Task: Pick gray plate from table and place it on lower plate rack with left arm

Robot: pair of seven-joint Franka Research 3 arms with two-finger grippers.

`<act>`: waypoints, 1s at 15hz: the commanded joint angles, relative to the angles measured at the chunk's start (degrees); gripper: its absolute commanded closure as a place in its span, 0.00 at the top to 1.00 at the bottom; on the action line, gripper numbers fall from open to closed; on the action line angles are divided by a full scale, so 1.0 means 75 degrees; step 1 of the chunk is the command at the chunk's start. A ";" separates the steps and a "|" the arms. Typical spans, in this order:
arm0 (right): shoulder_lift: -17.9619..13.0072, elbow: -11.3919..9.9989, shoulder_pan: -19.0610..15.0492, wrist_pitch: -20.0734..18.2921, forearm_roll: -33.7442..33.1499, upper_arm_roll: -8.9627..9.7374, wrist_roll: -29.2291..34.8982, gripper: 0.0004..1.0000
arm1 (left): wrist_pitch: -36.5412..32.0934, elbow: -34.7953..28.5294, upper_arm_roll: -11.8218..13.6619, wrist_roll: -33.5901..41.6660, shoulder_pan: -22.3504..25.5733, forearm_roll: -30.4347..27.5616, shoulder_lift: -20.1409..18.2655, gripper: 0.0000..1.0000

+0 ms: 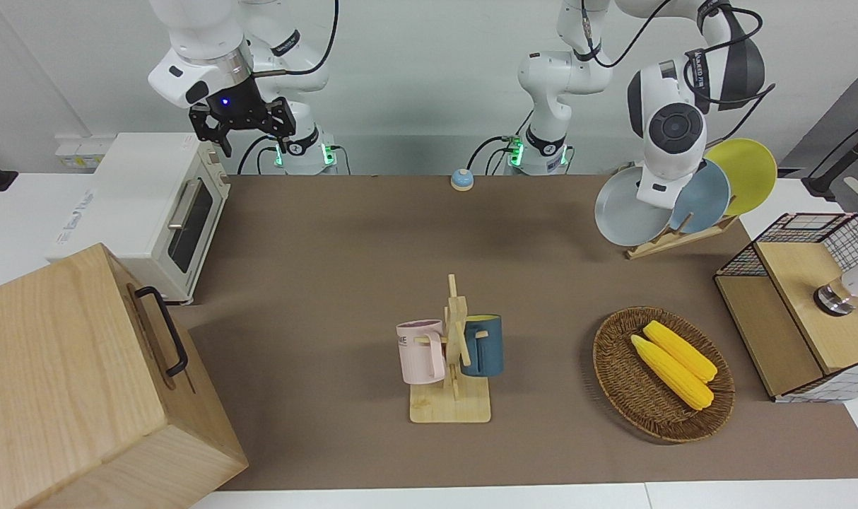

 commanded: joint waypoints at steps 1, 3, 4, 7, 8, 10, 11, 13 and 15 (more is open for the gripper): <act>-0.0036 0.0046 -0.0113 -0.0115 0.0027 0.0050 -0.0025 0.99 | -0.0640 -0.0071 -0.0172 -0.0436 -0.0080 0.0998 0.0088 0.00; -0.0036 0.0046 -0.0113 -0.0115 0.0027 0.0050 -0.0025 0.99 | -0.0817 -0.0375 -0.0172 -0.0893 -0.0080 0.1350 0.0124 0.00; -0.0036 0.0046 -0.0113 -0.0115 0.0027 0.0050 -0.0025 0.99 | -0.0817 -0.0574 -0.0207 -0.1359 -0.0080 0.1619 0.0263 0.00; -0.0036 0.0046 -0.0101 -0.0115 0.0027 0.0050 -0.0025 0.99 | -0.0677 -0.0845 -0.0254 -0.1926 -0.0068 0.1704 0.0463 0.00; -0.0036 0.0046 -0.0113 -0.0115 0.0027 0.0050 -0.0025 0.99 | -0.0607 -0.0892 -0.0254 -0.2112 -0.0045 0.1739 0.0533 0.00; -0.0036 0.0046 -0.0113 -0.0115 0.0027 0.0050 -0.0025 0.99 | -0.0478 -0.0950 -0.0266 -0.2557 -0.0068 0.1693 0.0650 0.00; -0.0036 0.0046 -0.0113 -0.0115 0.0027 0.0050 -0.0025 0.99 | -0.0396 -0.0962 -0.0277 -0.2664 -0.0068 0.1623 0.0663 0.00; -0.0036 0.0046 -0.0113 -0.0115 0.0027 0.0050 -0.0025 0.99 | -0.0104 -0.0962 -0.0277 -0.2548 -0.0045 0.1237 0.0651 0.56; -0.0036 0.0046 -0.0113 -0.0115 0.0027 0.0050 -0.0025 0.99 | 0.0120 -0.0939 -0.0277 -0.2513 -0.0045 0.1095 0.0639 0.84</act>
